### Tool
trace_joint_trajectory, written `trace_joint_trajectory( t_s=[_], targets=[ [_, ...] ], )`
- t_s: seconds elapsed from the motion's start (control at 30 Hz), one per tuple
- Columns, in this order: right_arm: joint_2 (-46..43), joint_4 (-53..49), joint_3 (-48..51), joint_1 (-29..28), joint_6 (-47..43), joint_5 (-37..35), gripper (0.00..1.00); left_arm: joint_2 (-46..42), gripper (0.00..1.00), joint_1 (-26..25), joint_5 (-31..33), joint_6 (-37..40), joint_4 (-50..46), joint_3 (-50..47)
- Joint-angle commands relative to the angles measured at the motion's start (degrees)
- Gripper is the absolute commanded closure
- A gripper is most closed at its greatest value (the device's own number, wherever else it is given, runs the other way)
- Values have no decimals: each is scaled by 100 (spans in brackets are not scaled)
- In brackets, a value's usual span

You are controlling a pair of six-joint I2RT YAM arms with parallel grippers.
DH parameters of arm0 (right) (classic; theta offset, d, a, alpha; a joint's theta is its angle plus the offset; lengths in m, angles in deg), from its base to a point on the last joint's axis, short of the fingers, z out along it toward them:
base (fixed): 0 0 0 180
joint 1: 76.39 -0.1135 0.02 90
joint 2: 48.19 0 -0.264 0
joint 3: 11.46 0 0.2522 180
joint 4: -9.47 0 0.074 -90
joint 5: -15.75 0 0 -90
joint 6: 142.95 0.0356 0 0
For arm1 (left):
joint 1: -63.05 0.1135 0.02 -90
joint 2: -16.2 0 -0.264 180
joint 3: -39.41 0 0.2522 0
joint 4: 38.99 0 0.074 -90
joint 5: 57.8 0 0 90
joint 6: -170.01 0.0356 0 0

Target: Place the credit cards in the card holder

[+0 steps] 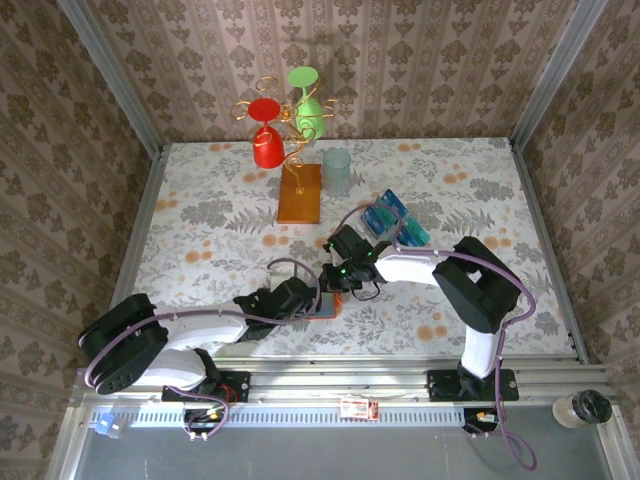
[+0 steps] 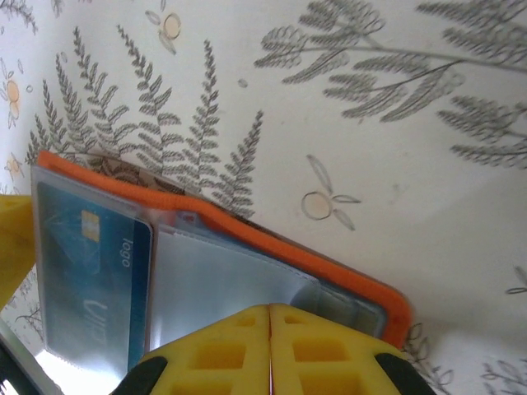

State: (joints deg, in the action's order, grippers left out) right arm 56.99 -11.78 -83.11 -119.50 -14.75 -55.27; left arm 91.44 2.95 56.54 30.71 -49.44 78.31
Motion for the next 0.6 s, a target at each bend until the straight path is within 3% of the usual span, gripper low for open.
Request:
trace_joint_trajectory(
  t_s=[0.0, 0.2, 0.57],
  targets=[
    [124, -22, -61, -89, 109, 134, 92, -80, 0, -70, -60, 130, 130, -104],
    [137, -15, -74, -89, 151, 97, 92, -27, 1, -129, -78, 63, 157, -248],
    [54, -66, -120, -54, 136, 92, 90, 231, 18, -125, -52, -34, 197, -364]
  ],
)
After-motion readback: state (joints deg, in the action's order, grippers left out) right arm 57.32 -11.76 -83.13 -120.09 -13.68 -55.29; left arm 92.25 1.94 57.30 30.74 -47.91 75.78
